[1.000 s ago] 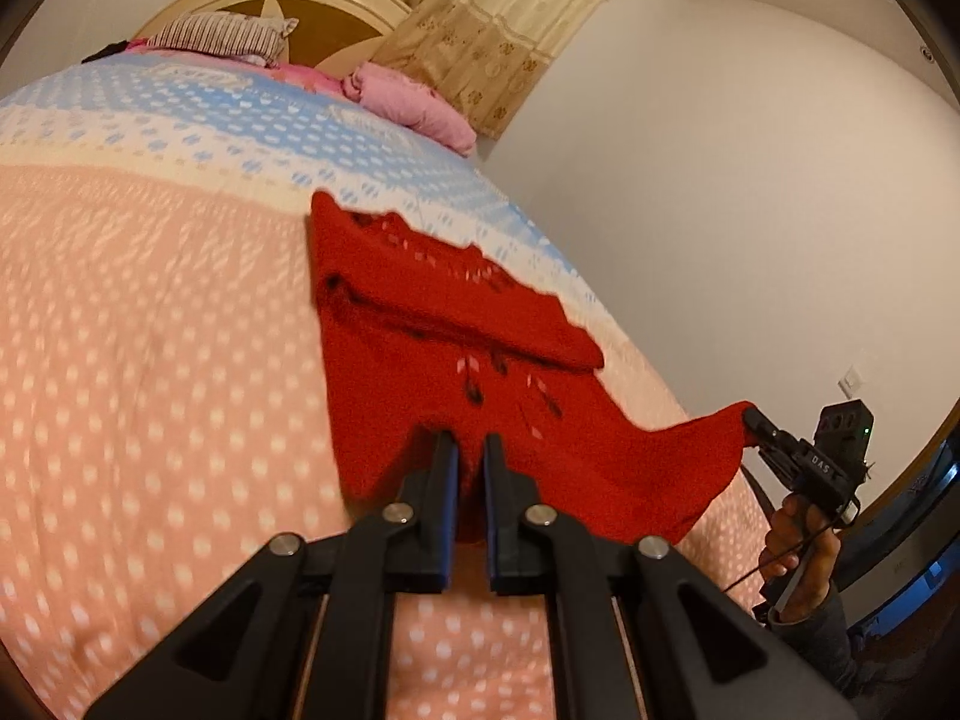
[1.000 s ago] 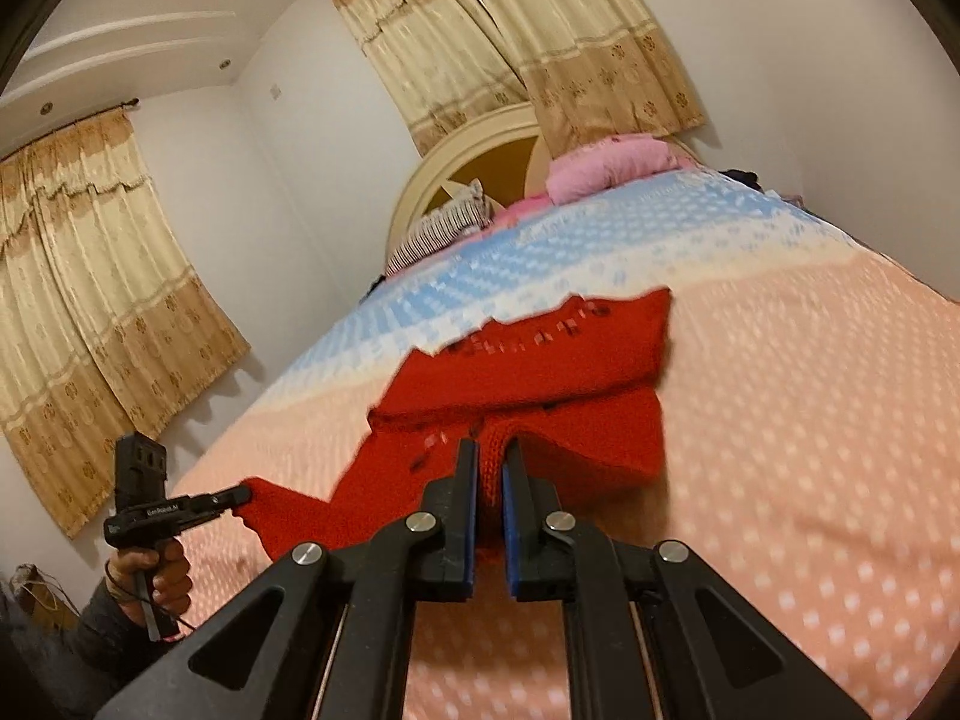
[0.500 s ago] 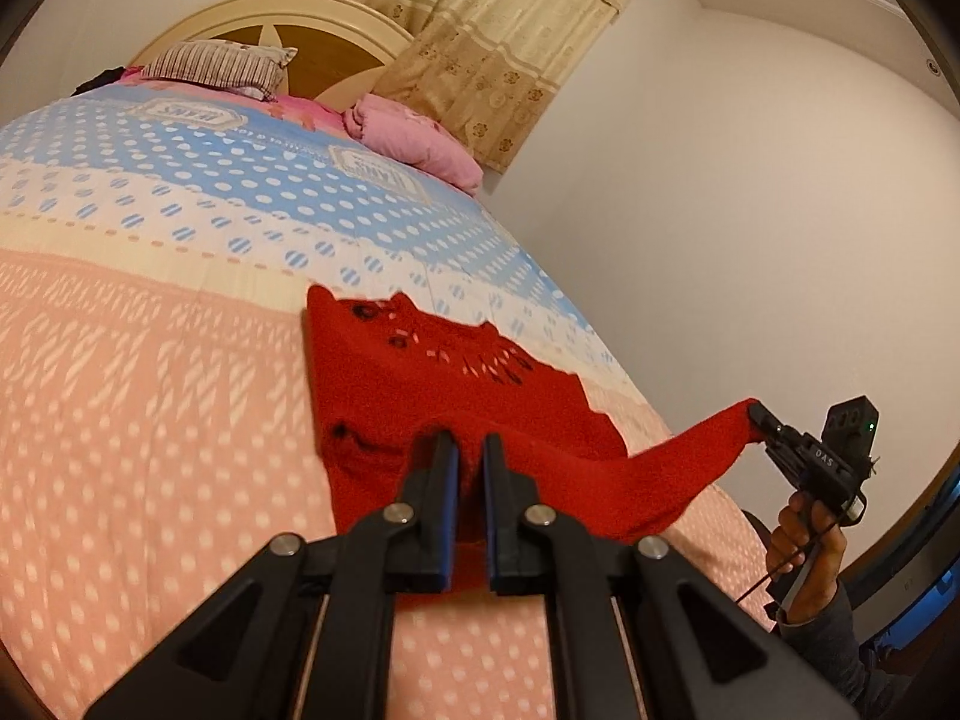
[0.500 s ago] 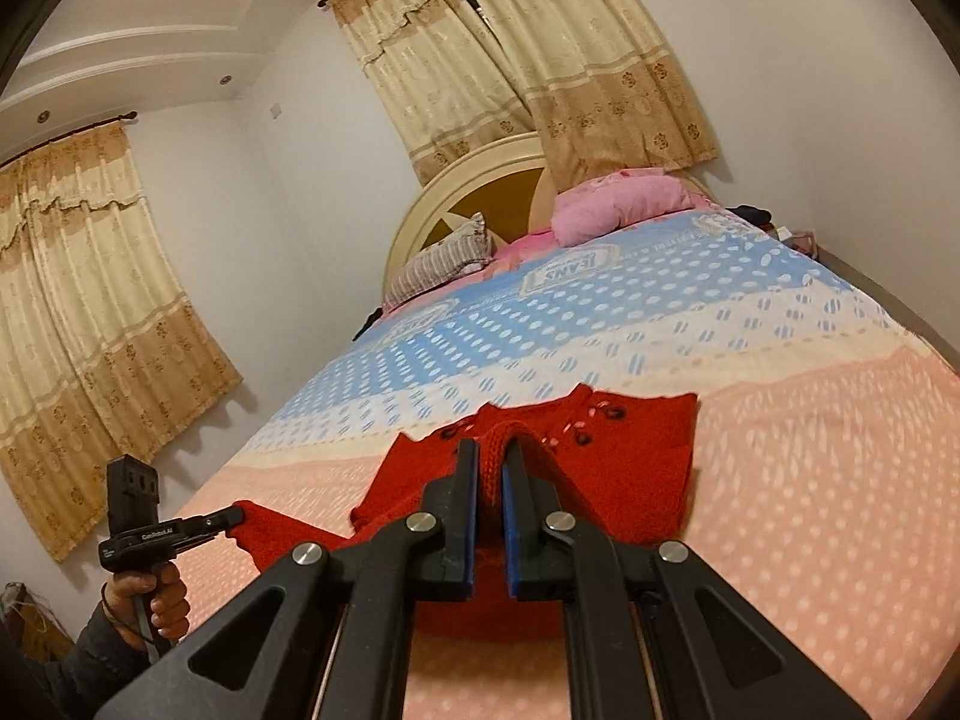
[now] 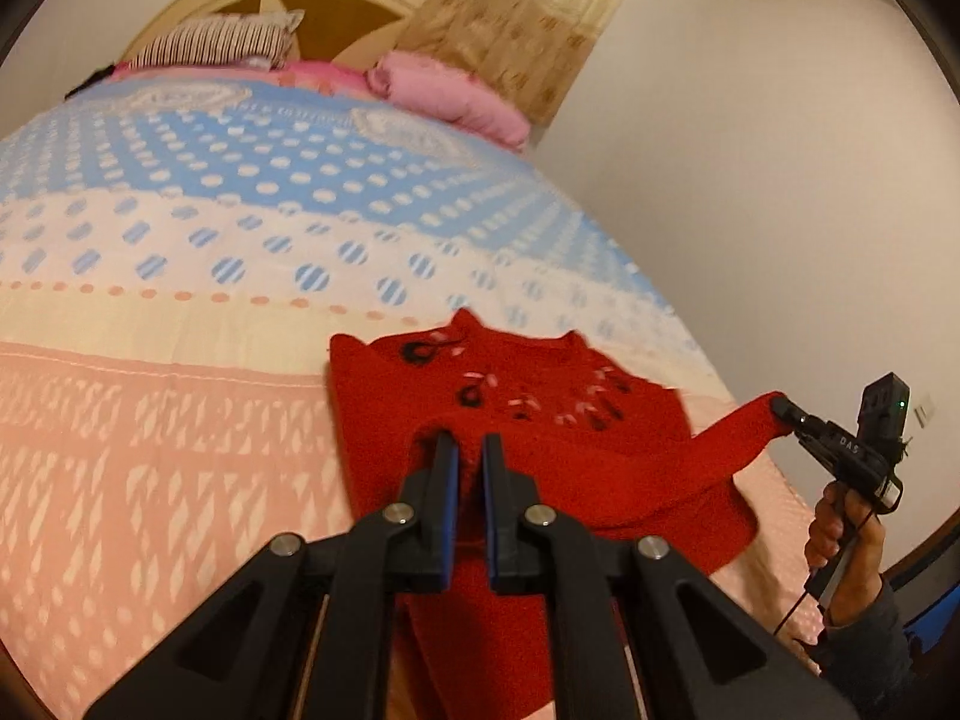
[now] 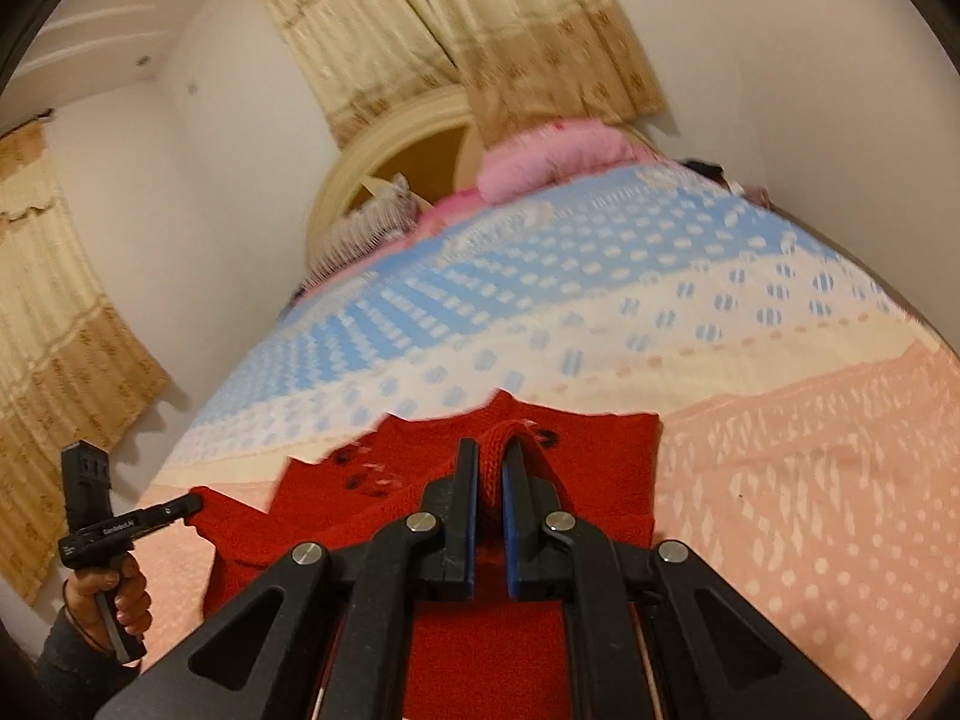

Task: Fold small clothes
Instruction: 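Lift the hem with both tools and fold it toward the collar, then lay the folded hem down and open both tools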

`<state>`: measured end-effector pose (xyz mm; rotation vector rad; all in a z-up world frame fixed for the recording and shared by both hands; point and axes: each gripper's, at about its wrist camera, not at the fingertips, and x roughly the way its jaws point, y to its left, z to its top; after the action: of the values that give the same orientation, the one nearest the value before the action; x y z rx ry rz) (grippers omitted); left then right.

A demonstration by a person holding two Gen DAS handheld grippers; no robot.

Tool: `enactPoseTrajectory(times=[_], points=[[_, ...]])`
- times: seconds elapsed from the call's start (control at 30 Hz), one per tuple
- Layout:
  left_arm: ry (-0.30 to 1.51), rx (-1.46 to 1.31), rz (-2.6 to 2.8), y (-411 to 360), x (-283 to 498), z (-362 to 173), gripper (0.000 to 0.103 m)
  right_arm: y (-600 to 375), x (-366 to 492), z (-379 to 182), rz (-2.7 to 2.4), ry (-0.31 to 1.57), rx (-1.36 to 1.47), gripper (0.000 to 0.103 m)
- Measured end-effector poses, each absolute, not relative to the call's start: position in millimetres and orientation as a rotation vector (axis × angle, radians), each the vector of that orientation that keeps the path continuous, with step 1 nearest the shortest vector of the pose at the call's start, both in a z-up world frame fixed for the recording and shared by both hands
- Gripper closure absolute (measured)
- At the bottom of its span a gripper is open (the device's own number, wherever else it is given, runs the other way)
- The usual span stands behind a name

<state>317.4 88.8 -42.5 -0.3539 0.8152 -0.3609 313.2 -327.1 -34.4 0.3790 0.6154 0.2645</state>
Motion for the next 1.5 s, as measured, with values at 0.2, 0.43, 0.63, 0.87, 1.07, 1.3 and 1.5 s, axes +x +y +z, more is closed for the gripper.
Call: enactPoseTrajectory(times=[0.2,0.43,0.63,0.87,1.07,1.3,1.5], points=[[0.871,-0.320,-0.261,87.1,363.8,-75.4,0.091,-327.6,371.6,-75.6,0.215,0.725,0.356,0.097],[0.847,-0.304,-0.194,99.1,350.0,-89.8,0.059,-340.5,378.5,-94.5,0.149,0.772,0.294,0.029],[0.812,-0.256,-0.178,101.6,322.2,-93.7,0.042,-335.6,352.3,-111.1,0.119,0.781,0.169,0.028],[0.807,-0.102,-0.146,74.8,328.5,-94.4,0.036,-308.0,367.2,-124.1,0.106,0.854,0.061,0.028],[0.838,-0.290,-0.122,107.0,328.7,-111.9,0.029,-325.8,359.4,-137.7,0.120,0.825,0.188,0.028],[0.846,-0.289,-0.099,102.8,324.8,-117.1,0.023,-330.0,358.4,-141.4,0.123,0.807,0.247,0.027],[0.843,-0.269,-0.096,100.9,323.8,-120.8,0.013,-332.6,330.4,-106.8,0.016,0.668,0.240,0.026]])
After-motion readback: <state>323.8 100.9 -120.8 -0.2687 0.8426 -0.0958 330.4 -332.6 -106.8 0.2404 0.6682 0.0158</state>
